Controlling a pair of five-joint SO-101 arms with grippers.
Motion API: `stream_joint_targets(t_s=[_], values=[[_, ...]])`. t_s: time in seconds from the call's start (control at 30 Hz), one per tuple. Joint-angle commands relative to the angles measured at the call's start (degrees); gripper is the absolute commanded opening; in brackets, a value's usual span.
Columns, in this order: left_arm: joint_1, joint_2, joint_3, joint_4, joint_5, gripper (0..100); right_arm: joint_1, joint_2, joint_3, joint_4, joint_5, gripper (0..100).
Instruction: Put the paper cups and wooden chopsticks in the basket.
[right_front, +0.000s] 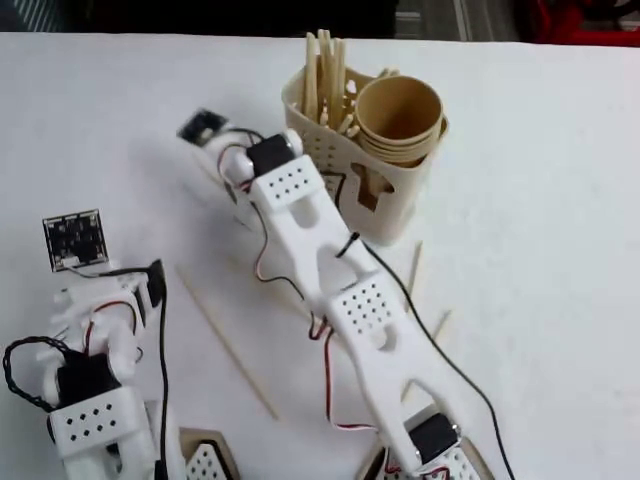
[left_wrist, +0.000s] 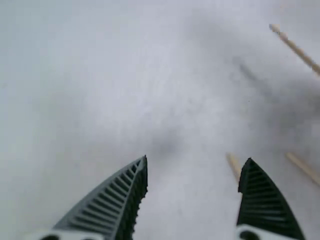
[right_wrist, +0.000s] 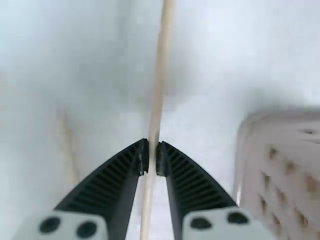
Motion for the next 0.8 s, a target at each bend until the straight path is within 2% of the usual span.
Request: stream_joint_targets(t_s=[0.0, 0.37, 0.53, 0.77], values=[[-0.4, -0.7, -0.3, -1.0, -0.5, 29, -1.5, -10.1, -3.7, 0.4, -2.1, 1.7], [-0.4, -0.7, -0.3, -1.0, -0.5, 29, -3.6, -28.5, -14.9, -0.8, -7.4, 1.7], [-0.4, -0.7, -0.3, -1.0, -0.5, 29, -0.5, -33.9, -14.6, -10.3, -7.6, 1.7], [-0.4, -0.7, -0.3, -1.0, -0.5, 29, 7.1, -31.6, -14.6, -23.8, -7.6, 1.7]])
